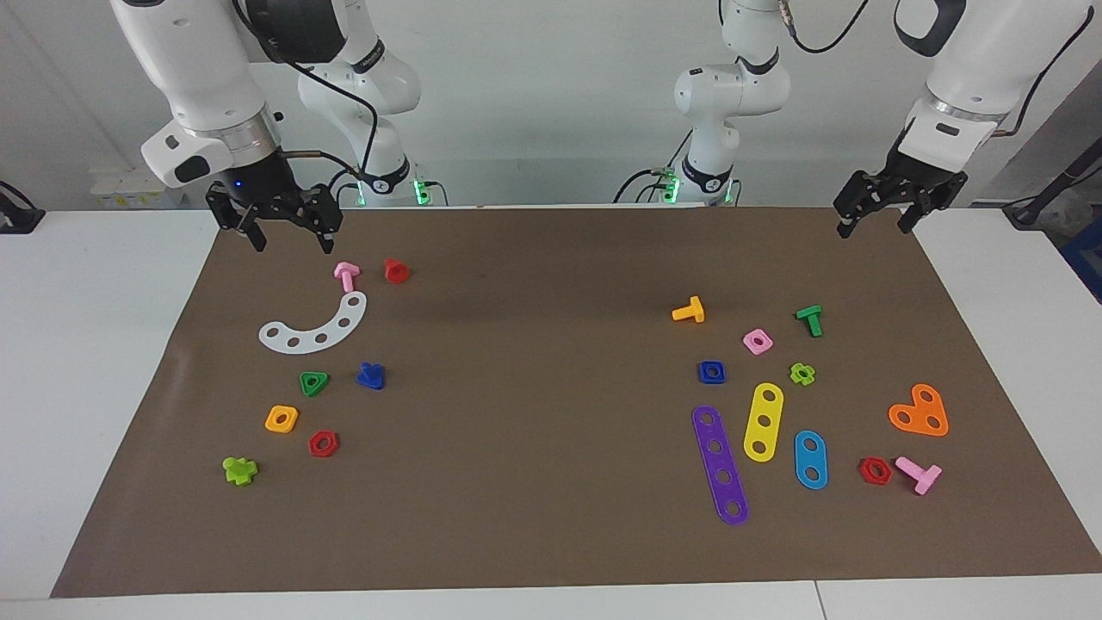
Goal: Unscrew and place screws in storage area
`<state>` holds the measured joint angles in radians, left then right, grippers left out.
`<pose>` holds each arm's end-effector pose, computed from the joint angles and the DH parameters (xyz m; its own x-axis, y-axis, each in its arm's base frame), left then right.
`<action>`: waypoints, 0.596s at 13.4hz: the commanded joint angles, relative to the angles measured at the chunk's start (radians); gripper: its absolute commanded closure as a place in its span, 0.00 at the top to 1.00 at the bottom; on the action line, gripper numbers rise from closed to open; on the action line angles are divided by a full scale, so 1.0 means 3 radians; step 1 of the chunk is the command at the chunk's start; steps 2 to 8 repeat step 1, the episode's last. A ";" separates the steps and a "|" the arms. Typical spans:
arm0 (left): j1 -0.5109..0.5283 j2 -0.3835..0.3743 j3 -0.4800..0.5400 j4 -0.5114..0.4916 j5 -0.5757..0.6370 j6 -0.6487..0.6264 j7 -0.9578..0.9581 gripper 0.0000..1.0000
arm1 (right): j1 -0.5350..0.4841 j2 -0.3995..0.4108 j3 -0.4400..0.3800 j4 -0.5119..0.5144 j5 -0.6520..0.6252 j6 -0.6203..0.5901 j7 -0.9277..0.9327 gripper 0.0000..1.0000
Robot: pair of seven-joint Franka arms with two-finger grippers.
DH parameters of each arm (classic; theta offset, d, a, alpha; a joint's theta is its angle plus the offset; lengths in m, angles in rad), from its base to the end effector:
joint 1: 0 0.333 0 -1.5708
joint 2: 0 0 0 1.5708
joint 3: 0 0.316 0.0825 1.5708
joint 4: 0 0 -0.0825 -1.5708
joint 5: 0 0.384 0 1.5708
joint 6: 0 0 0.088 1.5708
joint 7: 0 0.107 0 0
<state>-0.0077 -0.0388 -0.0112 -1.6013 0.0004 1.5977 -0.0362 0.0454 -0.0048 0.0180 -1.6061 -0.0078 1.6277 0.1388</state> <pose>0.5451 -0.0104 0.6338 0.9992 0.0173 0.0352 0.0173 -0.9999 0.0004 0.5570 0.0346 0.6155 0.9968 -0.0749 0.0272 -0.0750 -0.9972 0.0041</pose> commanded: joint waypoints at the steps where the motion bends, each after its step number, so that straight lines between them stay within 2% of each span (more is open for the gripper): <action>1: -0.0031 -0.0085 0.0012 -0.0098 0.0019 0.0074 -0.0017 1.00 | -0.0034 -0.0076 0.0017 -0.0107 -0.0015 0.0066 -0.0069 1.00; 8: -0.0031 -0.0085 0.0012 -0.0098 0.0019 0.0074 -0.0017 1.00 | -0.0034 -0.0076 0.0017 -0.0107 -0.0015 0.0066 -0.0069 1.00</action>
